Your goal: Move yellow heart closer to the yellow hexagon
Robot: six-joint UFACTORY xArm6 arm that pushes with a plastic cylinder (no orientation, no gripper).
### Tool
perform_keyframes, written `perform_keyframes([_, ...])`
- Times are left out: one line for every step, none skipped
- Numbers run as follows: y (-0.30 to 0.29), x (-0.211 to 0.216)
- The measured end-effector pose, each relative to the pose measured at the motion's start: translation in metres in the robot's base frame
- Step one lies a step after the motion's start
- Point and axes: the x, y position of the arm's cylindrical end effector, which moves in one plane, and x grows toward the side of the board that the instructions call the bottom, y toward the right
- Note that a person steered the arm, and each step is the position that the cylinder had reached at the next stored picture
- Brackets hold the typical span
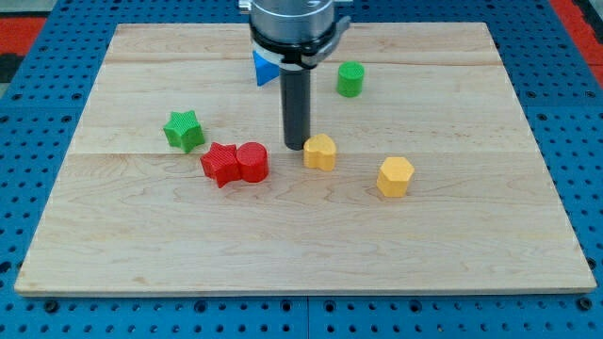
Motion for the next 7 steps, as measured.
perform_keyframes([0.017,0.008])
perform_keyframes([0.034,0.017])
perform_keyframes([0.047,0.024])
perform_keyframes([0.056,0.027])
perform_keyframes([0.065,0.029])
perform_keyframes([0.078,0.034])
perform_keyframes([0.079,0.034])
